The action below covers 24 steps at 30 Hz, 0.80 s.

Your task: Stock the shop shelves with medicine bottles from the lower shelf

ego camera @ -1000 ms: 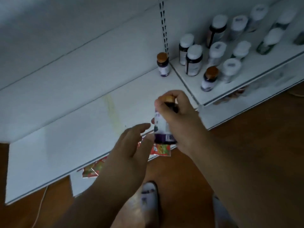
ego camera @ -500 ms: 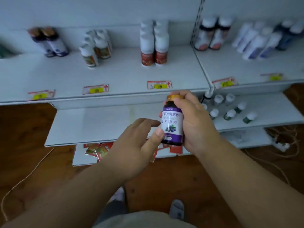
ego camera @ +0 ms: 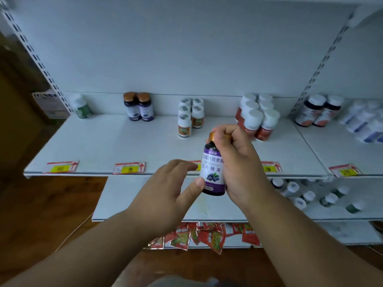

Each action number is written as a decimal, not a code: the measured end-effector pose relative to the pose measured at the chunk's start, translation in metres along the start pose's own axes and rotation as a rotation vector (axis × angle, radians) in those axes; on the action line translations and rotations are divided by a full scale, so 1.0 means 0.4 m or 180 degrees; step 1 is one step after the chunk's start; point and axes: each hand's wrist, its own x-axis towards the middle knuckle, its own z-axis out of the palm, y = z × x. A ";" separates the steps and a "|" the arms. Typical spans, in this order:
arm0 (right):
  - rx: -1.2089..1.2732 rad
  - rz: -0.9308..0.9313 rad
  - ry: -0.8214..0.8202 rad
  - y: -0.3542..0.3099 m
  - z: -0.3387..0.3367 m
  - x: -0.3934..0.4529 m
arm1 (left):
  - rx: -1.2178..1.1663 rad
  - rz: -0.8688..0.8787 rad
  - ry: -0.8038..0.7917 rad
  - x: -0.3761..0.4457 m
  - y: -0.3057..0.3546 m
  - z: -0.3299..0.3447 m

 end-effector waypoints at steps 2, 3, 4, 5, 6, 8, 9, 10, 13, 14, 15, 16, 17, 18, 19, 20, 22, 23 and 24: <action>-0.0109 -0.0042 -0.0088 0.019 0.033 0.052 | 0.0056 -0.0067 0.0093 0.029 -0.040 -0.014; -0.0134 -0.0059 -0.0153 0.031 0.050 0.082 | 0.0080 -0.0105 0.0169 0.045 -0.061 -0.017; -0.0137 -0.0056 -0.0246 0.044 0.068 0.112 | 0.0102 -0.0156 0.0257 0.060 -0.083 -0.019; -0.0157 -0.0029 -0.0359 0.054 0.087 0.143 | 0.0126 -0.0221 0.0350 0.074 -0.105 -0.020; -0.0230 -0.0003 -0.0464 0.067 0.105 0.172 | 0.0182 -0.0293 0.0415 0.085 -0.127 -0.023; -0.0402 0.0021 -0.0555 0.090 0.144 0.223 | 0.0486 -0.0416 0.0409 0.099 -0.172 -0.038; -0.0464 0.0049 -0.0577 0.100 0.169 0.248 | 0.0663 -0.0460 0.0407 0.103 -0.196 -0.052; -0.0531 0.0072 -0.0611 0.111 0.197 0.272 | 0.0817 -0.0512 0.0410 0.109 -0.222 -0.070; -0.0932 0.0001 -0.0773 0.141 0.286 0.340 | 0.1069 -0.0688 0.0363 0.146 -0.309 -0.132; -0.1177 -0.0081 -0.0779 0.154 0.313 0.362 | 0.1105 -0.0699 0.0321 0.164 -0.343 -0.151; -0.1411 -0.0163 -0.0758 0.167 0.339 0.383 | 0.1149 -0.0687 0.0244 0.184 -0.378 -0.168; -0.1612 -0.0210 -0.0708 0.179 0.365 0.403 | 0.1218 -0.0661 0.0125 0.206 -0.414 -0.184; -0.1778 -0.0219 -0.0649 0.189 0.392 0.421 | 0.1305 -0.0644 -0.0020 0.229 -0.451 -0.200; -0.1935 -0.0230 -0.0592 0.202 0.420 0.439 | 0.1401 -0.0640 -0.0151 0.253 -0.490 -0.213; -0.2088 -0.0267 -0.0536 0.215 0.448 0.456 | 0.1497 -0.0635 -0.0256 0.275 -0.527 -0.225; -0.2246 -0.0306 -0.0483 0.230 0.474 0.472 | 0.1581 -0.0635 -0.0345 0.297 -0.562 -0.236; -0.2518 -0.0337 -0.0385 0.257 0.520 0.502 | 0.1689 -0.0638 -0.0531 0.339 -0.623 -0.253; -0.2626 -0.0363 -0.0350 0.268 0.539 0.516 | 0.1718 -0.0641 -0.0627 0.359 -0.646 -0.256; -0.2736 -0.0421 -0.0326 0.277 0.556 0.528 | 0.1738 -0.0637 -0.0717 0.378 -0.666 -0.256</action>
